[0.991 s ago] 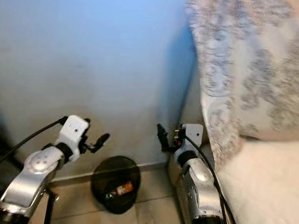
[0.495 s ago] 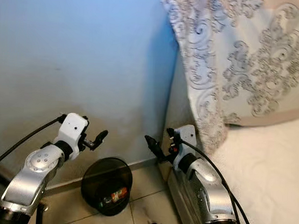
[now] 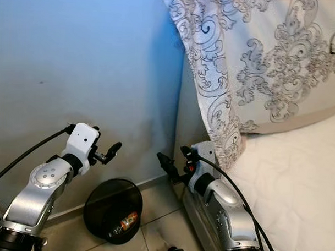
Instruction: Clean up the room
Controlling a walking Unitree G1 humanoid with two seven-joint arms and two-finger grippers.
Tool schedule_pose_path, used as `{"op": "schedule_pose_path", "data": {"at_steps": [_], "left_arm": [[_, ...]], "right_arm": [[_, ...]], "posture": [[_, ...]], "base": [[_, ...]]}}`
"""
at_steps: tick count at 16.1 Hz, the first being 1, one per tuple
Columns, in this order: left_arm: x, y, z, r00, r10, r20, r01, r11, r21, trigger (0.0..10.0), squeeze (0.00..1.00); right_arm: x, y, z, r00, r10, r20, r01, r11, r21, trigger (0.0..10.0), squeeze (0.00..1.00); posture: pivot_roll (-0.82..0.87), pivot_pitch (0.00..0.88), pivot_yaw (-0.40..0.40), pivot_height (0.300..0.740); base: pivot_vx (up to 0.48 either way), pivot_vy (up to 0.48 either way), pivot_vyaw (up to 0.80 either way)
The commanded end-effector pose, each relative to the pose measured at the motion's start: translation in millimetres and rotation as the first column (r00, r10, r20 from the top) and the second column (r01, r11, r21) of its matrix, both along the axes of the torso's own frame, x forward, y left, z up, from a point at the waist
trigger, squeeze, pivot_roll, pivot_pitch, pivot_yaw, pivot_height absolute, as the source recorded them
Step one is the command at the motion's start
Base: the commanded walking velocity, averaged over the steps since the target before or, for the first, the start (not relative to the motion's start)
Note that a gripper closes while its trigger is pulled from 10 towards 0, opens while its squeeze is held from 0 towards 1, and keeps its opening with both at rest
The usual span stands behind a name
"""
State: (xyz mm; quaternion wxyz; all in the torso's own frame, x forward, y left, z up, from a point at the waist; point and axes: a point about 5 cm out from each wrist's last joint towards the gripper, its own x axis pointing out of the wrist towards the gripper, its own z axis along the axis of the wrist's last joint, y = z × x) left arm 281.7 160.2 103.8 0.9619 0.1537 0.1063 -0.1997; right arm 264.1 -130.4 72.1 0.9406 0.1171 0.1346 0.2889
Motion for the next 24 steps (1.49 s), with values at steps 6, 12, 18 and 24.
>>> {"op": "schedule_pose_path", "data": {"at_steps": [6,12,18,24], "left_arm": [[1.9,-0.8,0,1.0,0.007,0.002,-0.007,1.0,-0.015,10.0,0.07],[-1.4,-3.8,1,0.999,-0.033,0.015,0.033,0.999,-0.026,10.0,0.09],[-4.6,-6.0,-1,0.997,-0.079,0.0,0.079,0.997,-0.028,10.0,0.09],[-4.8,-7.6,-1,0.994,-0.105,-0.006,0.105,0.994,-0.028,10.0,0.09]], "right_arm": [[0.4,3.2,16,0.993,0.056,0.107,-0.058,0.998,0.019,10.0,1.0],[-9.1,7.4,17,0.983,0.157,0.092,-0.159,0.987,0.017,10.0,1.0],[-13.3,7.2,16,0.977,0.204,0.067,-0.206,0.978,0.025,10.0,1.0],[-13.8,7.8,18,0.974,0.217,0.064,-0.22,0.975,0.031,10.0,1.0]], "posture": [[-0.03,0.0,0.024,0.74],[-0.04,0.0,0.021,0.74],[-0.04,0.0,0.021,0.74],[-0.04,0.0,0.019,0.74]], "base": [[0.0,0.0,-0.77],[0.0,-0.127,-0.68],[0.0,-0.382,-0.56],[0.0,-0.379,-0.57]]}}
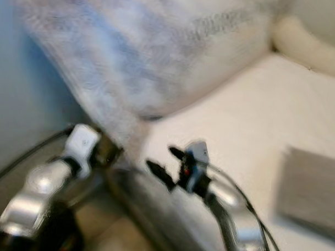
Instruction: Clean up the room
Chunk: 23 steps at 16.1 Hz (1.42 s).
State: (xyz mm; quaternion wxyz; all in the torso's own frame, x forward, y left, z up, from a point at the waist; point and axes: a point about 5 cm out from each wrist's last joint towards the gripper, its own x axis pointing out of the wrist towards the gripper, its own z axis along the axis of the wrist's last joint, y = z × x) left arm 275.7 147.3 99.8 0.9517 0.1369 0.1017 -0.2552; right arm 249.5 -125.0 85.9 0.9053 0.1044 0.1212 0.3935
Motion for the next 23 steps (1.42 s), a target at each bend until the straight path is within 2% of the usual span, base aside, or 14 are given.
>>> {"op": "schedule_pose_path", "data": {"at_steps": [1,4,6,8,11,13,14,18,19,20,23], "left_arm": [[0.8,5.1,3,1.0,-0.002,0.009,0.002,1.0,0.015,10.0,0.09],[0.4,5.4,2,1.0,-0.005,0.007,0.005,1.0,0.017,10.0,0.09],[1.2,7.5,2,1.0,0.013,0.008,-0.013,1.0,0.014,10.0,0.09],[6.0,12.4,3,0.997,0.074,0.014,-0.074,0.997,0.018,10.0,0.07],[7.9,13.4,3,0.995,0.092,0.026,-0.092,0.996,0.018,10.0,0.06],[11.0,14.9,5,0.991,0.129,0.033,-0.129,0.992,0.002,10.0,0.07],[12.3,16.4,6,0.989,0.146,0.04,-0.146,0.989,-0.005,10.0,0.07],[14.5,20.2,7,0.982,0.181,0.047,-0.181,0.983,-0.009,10.0,0.07],[14.6,21.2,6,0.98,0.194,0.045,-0.194,0.981,-0.011,10.0,0.07],[14.4,21.7,5,0.978,0.203,0.043,-0.202,0.979,-0.013,10.0,0.07],[14.5,21.4,4,0.977,0.211,0.04,-0.211,0.977,-0.018,10.0,0.07]], "right_arm": [[0.6,2.6,4,1.0,0.003,0.012,-0.003,1.0,0.021,10.0,1.0],[1.0,1.8,4,1.0,-0.008,0.013,0.008,1.0,0.026,10.0,1.0],[7.0,-2.8,4,0.997,-0.079,0.02,0.079,0.996,0.037,10.0,1.0],[14.9,-7.9,3,0.986,-0.165,0.04,0.165,0.986,0.004,10.0,1.0],[23.3,-12.5,1,0.957,-0.286,0.044,0.287,0.958,-0.003,10.0,1.0],[32.6,-20.2,-1,0.91,-0.408,0.079,0.413,0.909,-0.062,10.0,1.0],[38.4,-24.7,0,0.869,-0.482,0.111,0.491,0.867,-0.084,10.0,1.0],[46.3,-34.3,1,0.797,-0.598,0.086,0.604,0.793,-0.086,10.0,1.0],[47.8,-40.6,-2,0.744,-0.664,0.076,0.668,0.738,-0.099,10.0,1.0],[48.0,-42.3,-4,0.722,-0.687,0.084,0.692,0.713,-0.112,10.0,1.0],[49.0,-40.5,-5,0.716,-0.693,0.091,0.698,0.705,-0.128,10.0,1.0]], "posture": [[-0.04,0.0,0.02,0.74],[-0.04,0.0,0.019,0.74],[-0.04,0.0,0.019,0.74],[-0.04,0.0,0.018,0.74],[-0.04,0.0,0.017,0.74],[-0.04,0.0,0.014,0.74],[-0.04,0.0,0.012,0.74],[-0.04,0.0,0.012,0.74],[-0.04,0.0,0.01,0.74],[-0.04,0.0,0.01,0.74],[-0.04,0.0,0.009,0.74]], "base": [[0.0,-0.375,-0.56],[0.0,-0.35,-0.57],[0.0,-0.131,-0.58],[0.0,0.0,-0.57],[0.0,0.0,-0.57],[0.0,0.0,-0.58],[0.0,0.0,-0.64],[0.0,0.311,-0.64],[0.0,0.326,-0.64],[0.0,0.33,-0.64],[0.0,0.328,-0.64]]}}
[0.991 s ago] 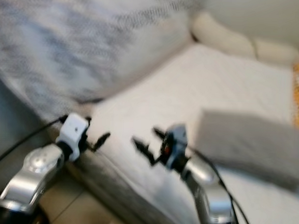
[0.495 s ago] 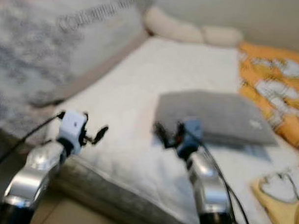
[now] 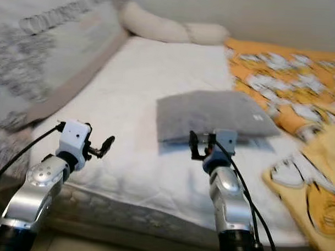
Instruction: Clean up the room
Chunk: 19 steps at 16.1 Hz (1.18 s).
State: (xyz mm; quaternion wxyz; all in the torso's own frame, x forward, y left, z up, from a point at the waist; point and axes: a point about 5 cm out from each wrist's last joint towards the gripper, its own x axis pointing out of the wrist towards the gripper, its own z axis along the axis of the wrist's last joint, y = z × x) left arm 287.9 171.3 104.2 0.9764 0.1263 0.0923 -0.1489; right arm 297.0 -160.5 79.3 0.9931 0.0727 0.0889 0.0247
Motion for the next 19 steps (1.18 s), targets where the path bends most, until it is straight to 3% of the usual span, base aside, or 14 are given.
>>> {"op": "schedule_pose_path", "data": {"at_steps": [1,2,3,4,10,13,19], "left_arm": [[3.8,-1.4,-1,1.0,0.03,-0.008,-0.03,0.999,-0.015,10.0,0.07],[4.7,-0.8,-1,0.999,0.047,-0.009,-0.047,0.999,-0.02,10.0,0.07],[5.8,-0.4,0,0.998,0.058,-0.002,-0.058,0.998,-0.031,10.0,0.07],[6.8,-0.3,2,0.998,0.064,0.01,-0.063,0.997,-0.036,10.0,0.07],[8.3,0.7,4,0.997,0.077,0.031,-0.075,0.995,-0.063,10.0,0.1],[9.2,-0.1,4,0.996,0.081,0.03,-0.079,0.994,-0.074,10.0,0.11],[8.9,-1.8,2,0.997,0.076,0.027,-0.073,0.994,-0.083,10.0,0.11]], "right_arm": [[2.2,-4.4,1,0.999,-0.032,-0.003,0.032,0.999,-0.012,10.0,1.0],[2.4,-4.1,1,0.999,-0.038,-0.004,0.038,0.999,-0.004,10.0,1.0],[2.3,-5.5,1,0.998,-0.055,-0.004,0.055,0.998,-0.022,10.0,0.43],[2.5,-7.1,1,0.997,-0.075,-0.005,0.074,0.996,-0.039,10.0,0.0],[10.3,-5.2,11,0.995,-0.085,0.055,0.09,0.99,-0.109,10.0,0.0],[11.8,-1.4,12,0.998,-0.049,0.034,0.051,0.997,-0.057,10.0,0.0],[12.7,5.7,13,0.999,0.007,0.037,-0.004,0.996,-0.094,10.0,0.0]], "posture": [[-0.04,0.0,0.008,0.74],[-0.04,0.0,0.008,0.74],[-0.04,0.0,0.008,0.74],[-0.04,0.0,0.006,0.74],[-0.04,0.0,0.006,0.74],[-0.04,0.0,0.003,0.74],[-0.04,0.0,0.003,0.74]], "base": [[0.0,0.0,0.0],[0.0,0.0,0.0],[0.0,0.0,0.0],[0.0,0.0,0.0],[0.144,0.0,0.0],[0.319,0.0,0.0],[0.352,0.0,-0.27]]}}
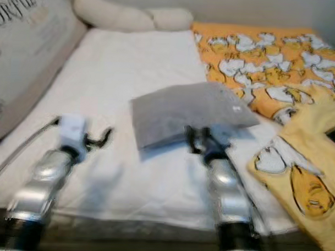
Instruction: Clean up the room
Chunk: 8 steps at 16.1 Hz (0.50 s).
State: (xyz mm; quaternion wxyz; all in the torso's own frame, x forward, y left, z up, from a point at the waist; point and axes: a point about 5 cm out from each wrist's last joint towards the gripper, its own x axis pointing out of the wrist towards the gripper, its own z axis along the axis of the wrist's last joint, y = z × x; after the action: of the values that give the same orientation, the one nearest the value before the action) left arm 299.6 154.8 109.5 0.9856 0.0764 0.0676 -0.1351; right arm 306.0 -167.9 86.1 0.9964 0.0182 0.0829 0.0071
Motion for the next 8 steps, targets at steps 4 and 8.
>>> {"op": "schedule_pose_path", "data": {"at_steps": [4,8], "left_arm": [[-2.5,14.3,-3.4,0.999,0.039,-0.01,-0.039,0.999,0.021,10.0,0.11],[-3.3,11.4,-3.8,1.0,0.022,-0.012,-0.022,1.0,0.021,10.0,0.07]], "right_arm": [[3.3,13.9,5.0,0.999,0.046,0.018,-0.046,0.999,0.011,10.0,0.0],[3.0,15.6,3.4,0.998,0.054,0.01,-0.054,0.998,0.015,10.0,0.0]], "posture": [[-0.04,0.0,0.001,0.74],[-0.04,0.0,0.001,0.74]], "base": [[0.352,0.0,0.0],[0.162,0.0,0.0]]}}
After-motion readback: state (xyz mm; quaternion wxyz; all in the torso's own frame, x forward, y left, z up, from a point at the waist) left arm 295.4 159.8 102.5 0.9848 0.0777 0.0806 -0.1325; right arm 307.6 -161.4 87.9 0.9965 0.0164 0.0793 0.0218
